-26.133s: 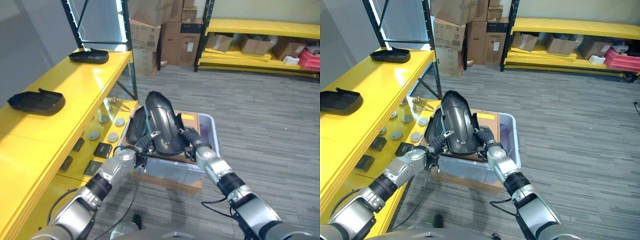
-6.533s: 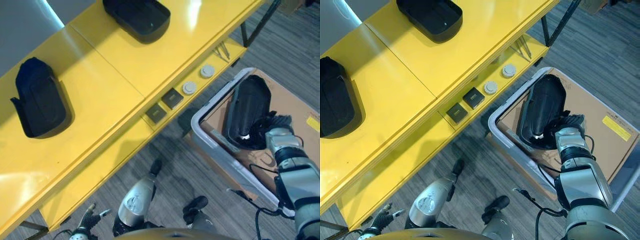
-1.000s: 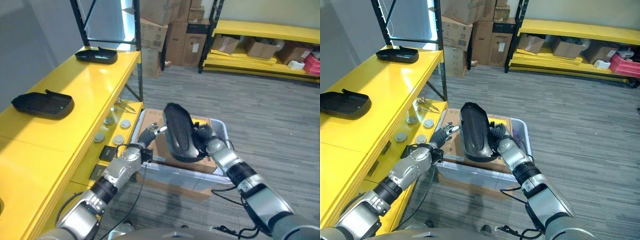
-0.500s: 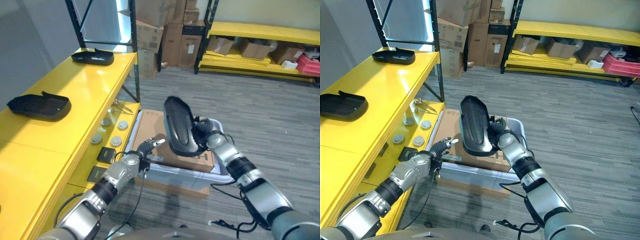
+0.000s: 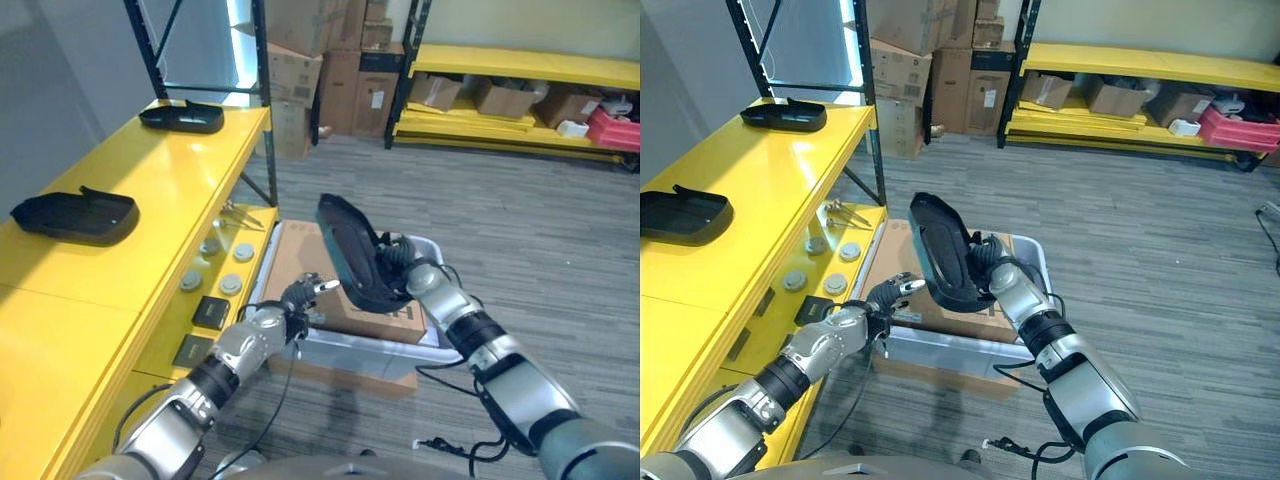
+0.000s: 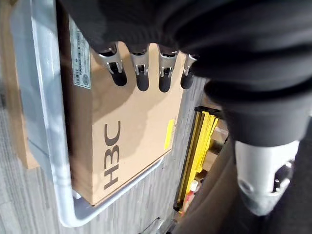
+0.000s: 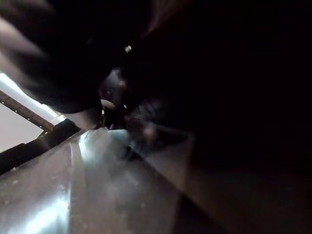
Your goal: Move parts from the plastic box to the shelf.
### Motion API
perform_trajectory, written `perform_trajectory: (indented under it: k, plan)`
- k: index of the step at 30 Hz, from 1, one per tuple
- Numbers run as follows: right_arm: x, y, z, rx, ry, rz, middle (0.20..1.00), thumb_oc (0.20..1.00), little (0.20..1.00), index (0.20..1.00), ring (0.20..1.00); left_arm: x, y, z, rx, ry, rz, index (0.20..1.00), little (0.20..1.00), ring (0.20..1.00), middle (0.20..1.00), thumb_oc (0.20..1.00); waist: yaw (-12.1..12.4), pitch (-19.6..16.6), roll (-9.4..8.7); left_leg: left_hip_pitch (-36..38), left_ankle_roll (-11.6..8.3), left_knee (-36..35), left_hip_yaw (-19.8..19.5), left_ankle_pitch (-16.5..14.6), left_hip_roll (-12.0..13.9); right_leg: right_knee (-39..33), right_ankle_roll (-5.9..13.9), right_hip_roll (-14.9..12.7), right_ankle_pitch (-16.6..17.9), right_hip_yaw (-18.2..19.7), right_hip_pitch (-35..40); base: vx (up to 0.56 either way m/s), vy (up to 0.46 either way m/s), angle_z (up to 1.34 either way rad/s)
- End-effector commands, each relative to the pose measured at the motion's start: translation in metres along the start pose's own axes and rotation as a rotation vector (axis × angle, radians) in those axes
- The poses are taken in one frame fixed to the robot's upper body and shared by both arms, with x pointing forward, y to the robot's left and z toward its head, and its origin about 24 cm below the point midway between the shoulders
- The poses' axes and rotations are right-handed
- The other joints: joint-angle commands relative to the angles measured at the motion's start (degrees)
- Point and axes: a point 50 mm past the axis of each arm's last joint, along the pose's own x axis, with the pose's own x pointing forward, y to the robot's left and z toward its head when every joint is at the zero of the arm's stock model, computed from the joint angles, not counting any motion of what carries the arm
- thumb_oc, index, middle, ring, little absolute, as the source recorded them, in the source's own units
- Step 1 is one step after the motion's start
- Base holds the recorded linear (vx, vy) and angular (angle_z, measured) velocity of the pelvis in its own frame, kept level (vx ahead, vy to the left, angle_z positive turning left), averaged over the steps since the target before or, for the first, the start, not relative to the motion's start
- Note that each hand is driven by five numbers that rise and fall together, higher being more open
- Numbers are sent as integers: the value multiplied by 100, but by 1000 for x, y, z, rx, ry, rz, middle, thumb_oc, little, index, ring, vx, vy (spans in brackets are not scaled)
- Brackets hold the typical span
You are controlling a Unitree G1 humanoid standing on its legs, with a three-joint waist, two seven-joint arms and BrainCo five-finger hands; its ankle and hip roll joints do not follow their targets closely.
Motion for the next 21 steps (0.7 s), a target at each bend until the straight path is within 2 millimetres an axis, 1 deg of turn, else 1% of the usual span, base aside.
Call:
perform_trajectory:
  k: [1, 4, 7, 13, 21]
  plan:
    - [5, -17, 47, -66, -156, -58, 200, 200, 200, 200, 200, 11, -37, 42, -62, -145, -60, 1000, 1000, 1000, 1000, 1000, 239, -336, 52, -375, 7, 150, -479, -204, 26, 554, 592, -418, -631, -323, 37, 0, 0, 0]
    - [5, -21, 40, -60, -136, -71, 200, 200, 200, 200, 200, 10, -25, 47, -86, -166, -41, 1000, 1000, 1000, 1000, 1000, 265, -334, 54, -392, 4, 133, -500, -191, 17, 550, 586, -417, -625, -349, 30, 0, 0, 0]
    - [5, -24, 34, -57, -126, -77, 200, 200, 200, 200, 200, 9, -20, 49, -88, -175, -51, 1000, 1000, 1000, 1000, 1000, 294, -328, 66, -417, 6, 135, -541, -191, 3, 542, 587, -421, -621, -368, 28, 0, 0, 0]
    - [5, -22, 29, -58, -123, -85, 200, 200, 200, 200, 200, 8, -22, 49, -75, -161, -82, 1000, 1000, 1000, 1000, 1000, 333, -324, 77, -442, 12, 137, -606, -193, -26, 541, 585, -426, -619, -378, 30, -11, -4, 3]
    - [5, -21, 31, -56, -134, -84, 200, 200, 200, 200, 200, 8, -24, 44, -8, -116, -120, 1000, 1000, 1000, 1000, 1000, 324, -332, 75, -429, 21, 117, -589, -191, -33, 535, 587, -417, -614, -371, 24, 0, 0, 1]
